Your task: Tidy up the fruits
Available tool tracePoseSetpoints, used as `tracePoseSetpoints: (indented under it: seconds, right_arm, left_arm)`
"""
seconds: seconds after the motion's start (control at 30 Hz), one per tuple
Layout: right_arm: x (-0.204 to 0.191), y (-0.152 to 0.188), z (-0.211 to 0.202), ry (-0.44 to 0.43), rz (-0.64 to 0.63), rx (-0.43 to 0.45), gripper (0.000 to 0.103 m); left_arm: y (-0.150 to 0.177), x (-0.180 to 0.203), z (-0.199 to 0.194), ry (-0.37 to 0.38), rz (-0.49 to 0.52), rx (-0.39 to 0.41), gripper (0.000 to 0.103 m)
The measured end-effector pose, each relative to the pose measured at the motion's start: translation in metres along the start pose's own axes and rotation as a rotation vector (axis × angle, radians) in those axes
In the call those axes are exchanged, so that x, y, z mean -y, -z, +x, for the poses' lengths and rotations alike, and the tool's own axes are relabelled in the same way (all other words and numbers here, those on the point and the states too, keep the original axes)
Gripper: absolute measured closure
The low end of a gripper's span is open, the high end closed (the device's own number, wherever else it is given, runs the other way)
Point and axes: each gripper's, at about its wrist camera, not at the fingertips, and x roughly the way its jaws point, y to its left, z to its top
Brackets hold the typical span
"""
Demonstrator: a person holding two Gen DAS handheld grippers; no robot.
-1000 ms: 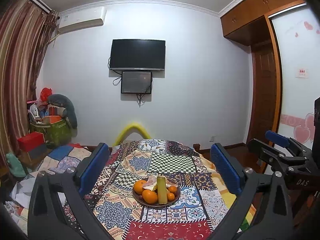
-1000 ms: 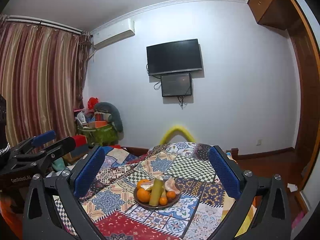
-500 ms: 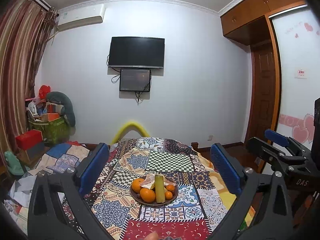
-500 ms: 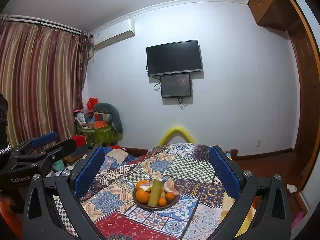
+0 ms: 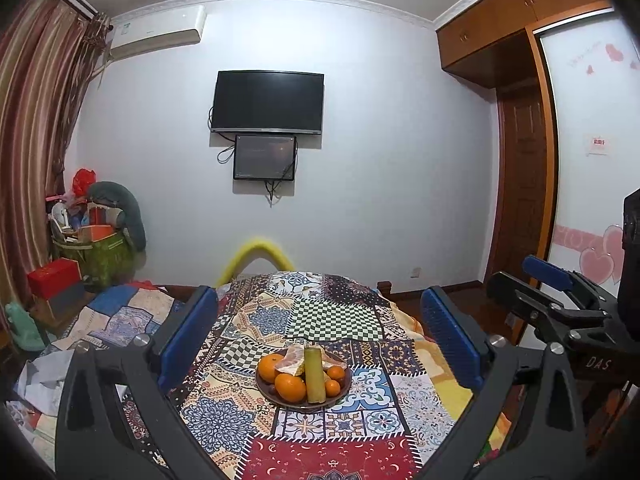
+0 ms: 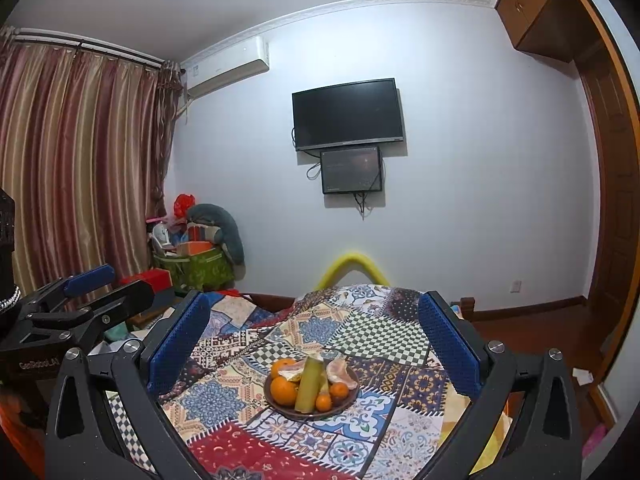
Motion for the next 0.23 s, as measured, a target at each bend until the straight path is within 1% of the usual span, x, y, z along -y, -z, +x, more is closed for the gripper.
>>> tracePoseSetpoints:
  seconds: [0.23]
  right_arm:
    - [0.0024,0.0014,0.0026,0.0,-0.001,-0.006,0.0]
  left_arm:
    - [0.0016,-0.0007,0.0025,-0.003,-0.006,-0.004,0.001]
